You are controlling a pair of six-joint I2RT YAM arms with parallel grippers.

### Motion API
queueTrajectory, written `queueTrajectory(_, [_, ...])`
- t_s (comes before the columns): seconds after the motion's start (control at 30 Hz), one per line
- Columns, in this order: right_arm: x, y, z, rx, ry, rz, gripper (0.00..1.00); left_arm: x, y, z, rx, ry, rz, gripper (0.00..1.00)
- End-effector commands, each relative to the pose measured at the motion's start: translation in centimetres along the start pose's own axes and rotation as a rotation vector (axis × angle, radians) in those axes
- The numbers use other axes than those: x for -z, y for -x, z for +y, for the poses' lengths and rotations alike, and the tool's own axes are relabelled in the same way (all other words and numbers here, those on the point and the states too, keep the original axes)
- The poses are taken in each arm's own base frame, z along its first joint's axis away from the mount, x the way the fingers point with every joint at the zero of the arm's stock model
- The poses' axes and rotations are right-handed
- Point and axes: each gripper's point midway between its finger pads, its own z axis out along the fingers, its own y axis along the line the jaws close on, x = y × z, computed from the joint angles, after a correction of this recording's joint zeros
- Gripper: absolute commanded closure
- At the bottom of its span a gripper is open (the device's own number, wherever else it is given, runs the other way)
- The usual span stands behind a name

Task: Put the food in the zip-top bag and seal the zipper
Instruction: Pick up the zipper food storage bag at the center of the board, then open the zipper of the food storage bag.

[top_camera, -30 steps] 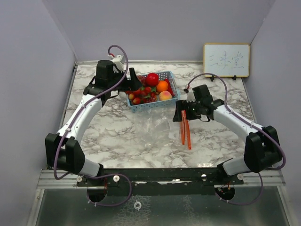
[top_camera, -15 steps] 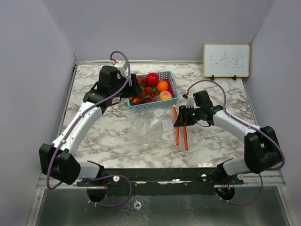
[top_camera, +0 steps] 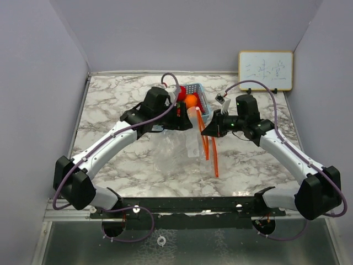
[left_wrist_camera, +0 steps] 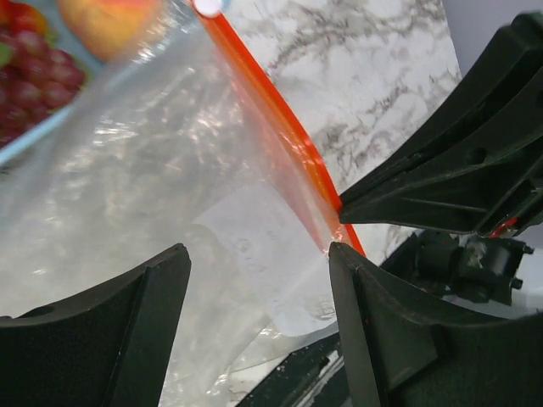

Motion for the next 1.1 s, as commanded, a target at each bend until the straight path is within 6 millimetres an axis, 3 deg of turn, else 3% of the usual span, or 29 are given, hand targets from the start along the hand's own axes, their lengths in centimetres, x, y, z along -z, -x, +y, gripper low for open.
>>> queueTrajectory(0.0, [0.6,1.5,2.5,0.07,0.119,-0.042,0.96,-1.3,-1.7,-2.7,0.051,-0.038,0.083,0.3])
queueTrajectory(0.3, [0.9,1.2,3.5,0.067,0.175,-0.056,0.96,-3.6,-1.4,-3.9,0.105,-0.039,0.091,0.26])
queueTrajectory(0.67, [1.2,1.8,4.4,0.084,0.212,-0.069,0.97,-5.8,-0.8,-3.5,0.124,0.007,0.108,0.29])
queueTrajectory(0.73, [1.2,1.9,4.5,0.086,0.217,-0.07,0.97,-6.1,-0.8,-3.3,0.125,0.018,0.113,0.39])
queueTrajectory(0.93, [1.4,2.3,4.4,0.095,0.2,-0.078,0.97,-6.7,-1.1,-2.6,0.109,0.046,0.13,1.0])
queueTrajectory(1.07, [1.6,3.4,3.8,0.104,0.129,-0.096,0.96,-6.5,-1.1,-1.7,0.083,0.09,0.131,1.0])
